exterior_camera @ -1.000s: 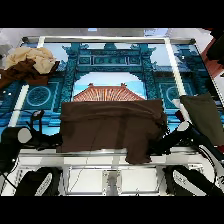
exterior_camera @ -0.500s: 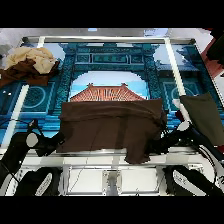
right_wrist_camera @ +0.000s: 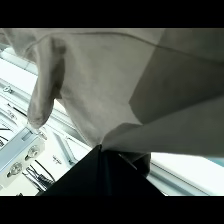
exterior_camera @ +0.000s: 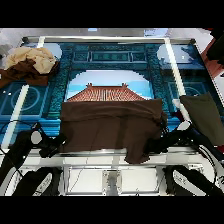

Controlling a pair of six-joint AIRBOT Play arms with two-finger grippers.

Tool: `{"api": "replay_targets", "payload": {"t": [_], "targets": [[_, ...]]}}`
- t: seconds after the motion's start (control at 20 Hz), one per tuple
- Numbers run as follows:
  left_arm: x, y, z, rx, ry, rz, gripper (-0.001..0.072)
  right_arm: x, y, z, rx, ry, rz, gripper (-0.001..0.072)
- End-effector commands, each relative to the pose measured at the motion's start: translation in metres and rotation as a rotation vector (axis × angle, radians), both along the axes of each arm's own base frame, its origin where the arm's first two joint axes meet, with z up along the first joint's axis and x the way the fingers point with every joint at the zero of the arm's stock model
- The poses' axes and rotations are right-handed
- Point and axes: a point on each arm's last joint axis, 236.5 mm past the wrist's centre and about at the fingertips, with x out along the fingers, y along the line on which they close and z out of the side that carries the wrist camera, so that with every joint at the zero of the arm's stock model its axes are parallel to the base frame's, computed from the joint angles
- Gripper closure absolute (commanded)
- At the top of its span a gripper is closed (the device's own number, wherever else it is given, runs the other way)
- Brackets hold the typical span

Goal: Fold the shirts.

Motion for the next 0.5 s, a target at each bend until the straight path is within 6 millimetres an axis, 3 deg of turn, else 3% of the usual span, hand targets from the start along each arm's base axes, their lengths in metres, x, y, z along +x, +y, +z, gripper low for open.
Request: {"api": "replay_targets", "payload": {"t": [0.0, 0.05, 0.1, 0.2, 0.25, 0.45], "targets": [[0.001, -0.004, -0.009, -0.015, 0.022, 0.017, 0.0172, 0.003, 0.003, 0.002, 0.015, -0.009, -0.010, 0.0689], [0.006, -0.004, -0.010, -0.017, 0.004, 0.021, 0.0175, 0.003, 0.004, 0.002, 0.017, -0.009, -0.012, 0.0689], [0.008, -0.005, -0.011, -0.020, -0.002, 0.024, 0.0255, 0.003, 0.004, 0.002, 0.017, -0.009, -0.012, 0.0689], [0.008, -0.006, -0.010, -0.024, -0.006, 0.026, 0.0583, 0.003, 0.004, 0.002, 0.018, -0.011, -0.011, 0.0689], [0.010, -0.006, -0.010, -0.024, -0.010, 0.027, 0.0696, 0.003, 0.004, 0.002, 0.022, -0.021, -0.001, 0.0690], [0.027, -0.009, 0.005, -0.035, -0.064, 0.001, 0.0693, 0.010, 0.003, 0.010, 0.023, -0.058, 0.008, 0.0691]]}}
